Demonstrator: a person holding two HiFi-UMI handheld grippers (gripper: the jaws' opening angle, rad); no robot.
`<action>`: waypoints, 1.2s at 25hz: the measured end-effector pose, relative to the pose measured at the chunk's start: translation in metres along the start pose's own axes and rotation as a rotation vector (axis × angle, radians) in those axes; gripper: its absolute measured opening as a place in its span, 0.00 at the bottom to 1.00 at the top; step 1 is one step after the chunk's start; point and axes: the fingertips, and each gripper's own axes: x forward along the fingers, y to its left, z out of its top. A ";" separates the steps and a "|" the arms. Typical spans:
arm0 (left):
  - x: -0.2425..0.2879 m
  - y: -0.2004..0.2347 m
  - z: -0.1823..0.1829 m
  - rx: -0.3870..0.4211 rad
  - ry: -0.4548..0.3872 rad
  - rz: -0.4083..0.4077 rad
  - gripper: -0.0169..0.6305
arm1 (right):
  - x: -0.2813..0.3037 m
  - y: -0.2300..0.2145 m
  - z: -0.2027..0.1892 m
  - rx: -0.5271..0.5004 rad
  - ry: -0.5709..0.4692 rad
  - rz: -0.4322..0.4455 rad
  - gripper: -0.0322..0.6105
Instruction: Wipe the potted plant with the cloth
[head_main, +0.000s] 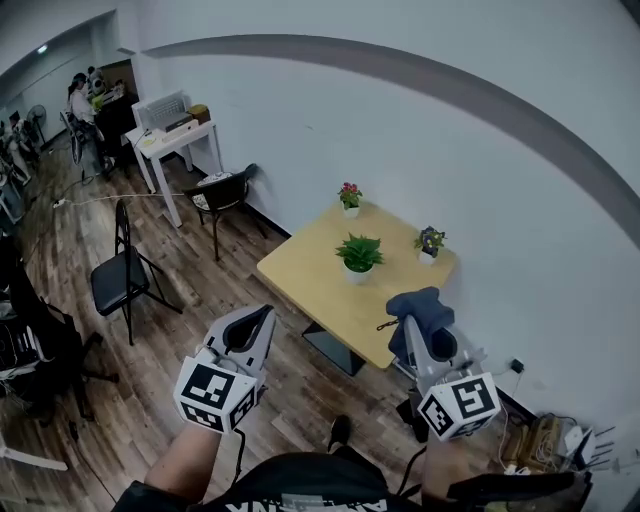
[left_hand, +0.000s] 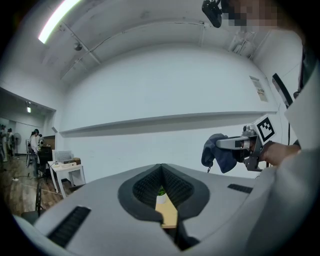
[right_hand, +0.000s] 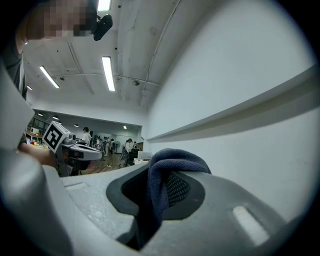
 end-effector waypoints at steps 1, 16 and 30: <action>0.012 0.001 0.001 -0.003 0.004 0.004 0.03 | 0.008 -0.010 0.001 -0.007 0.001 0.009 0.13; 0.162 -0.015 -0.001 0.008 0.096 -0.001 0.03 | 0.067 -0.148 -0.013 0.001 0.030 0.059 0.13; 0.245 0.009 -0.015 0.081 0.153 -0.009 0.03 | 0.113 -0.190 -0.028 0.037 0.036 0.044 0.13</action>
